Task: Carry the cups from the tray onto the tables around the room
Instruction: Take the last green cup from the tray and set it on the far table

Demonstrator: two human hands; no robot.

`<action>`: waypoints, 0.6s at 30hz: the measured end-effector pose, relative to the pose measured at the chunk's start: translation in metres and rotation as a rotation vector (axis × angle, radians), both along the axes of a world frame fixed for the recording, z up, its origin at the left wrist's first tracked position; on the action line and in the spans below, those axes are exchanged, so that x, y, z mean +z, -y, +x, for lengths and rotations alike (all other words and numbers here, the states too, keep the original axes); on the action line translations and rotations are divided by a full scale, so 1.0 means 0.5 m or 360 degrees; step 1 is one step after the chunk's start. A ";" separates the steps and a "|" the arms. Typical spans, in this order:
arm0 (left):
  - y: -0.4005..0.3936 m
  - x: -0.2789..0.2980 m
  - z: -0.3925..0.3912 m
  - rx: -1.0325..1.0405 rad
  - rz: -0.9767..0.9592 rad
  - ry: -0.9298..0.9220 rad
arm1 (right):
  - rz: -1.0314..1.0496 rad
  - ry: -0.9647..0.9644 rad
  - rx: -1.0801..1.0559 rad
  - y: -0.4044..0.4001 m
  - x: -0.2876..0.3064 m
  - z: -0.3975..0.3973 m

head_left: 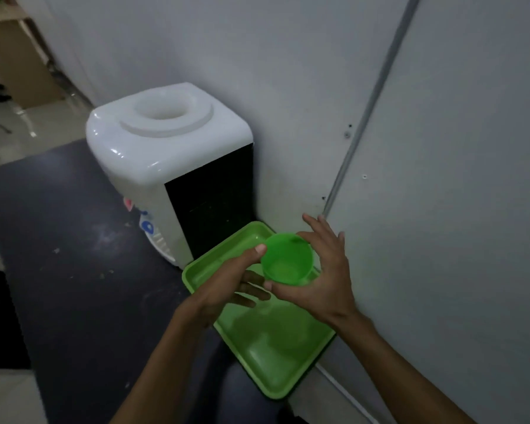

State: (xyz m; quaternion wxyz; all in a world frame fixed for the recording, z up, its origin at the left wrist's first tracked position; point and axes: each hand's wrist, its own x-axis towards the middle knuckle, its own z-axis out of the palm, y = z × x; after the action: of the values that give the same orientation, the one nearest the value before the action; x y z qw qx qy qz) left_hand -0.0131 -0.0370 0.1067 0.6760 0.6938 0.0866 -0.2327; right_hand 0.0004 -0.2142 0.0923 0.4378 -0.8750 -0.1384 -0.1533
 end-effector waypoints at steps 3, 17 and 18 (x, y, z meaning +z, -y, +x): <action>0.013 0.026 -0.026 -0.0193 -0.0030 0.0072 | -0.0026 0.0026 -0.0140 0.018 0.033 -0.063; 0.279 0.083 -0.160 -0.1034 -0.0026 0.0224 | -0.0018 0.0092 -0.0930 0.232 0.102 -0.383; 0.316 0.087 -0.179 -0.1086 -0.0039 0.0223 | -0.0024 0.0101 -0.0995 0.260 0.108 -0.415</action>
State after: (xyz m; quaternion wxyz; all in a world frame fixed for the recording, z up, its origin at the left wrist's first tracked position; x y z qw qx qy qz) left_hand -0.1028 -0.1952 0.1503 0.5718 0.6889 -0.1998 -0.3981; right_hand -0.2069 -0.3442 0.1462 0.3584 -0.8732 0.1228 -0.3067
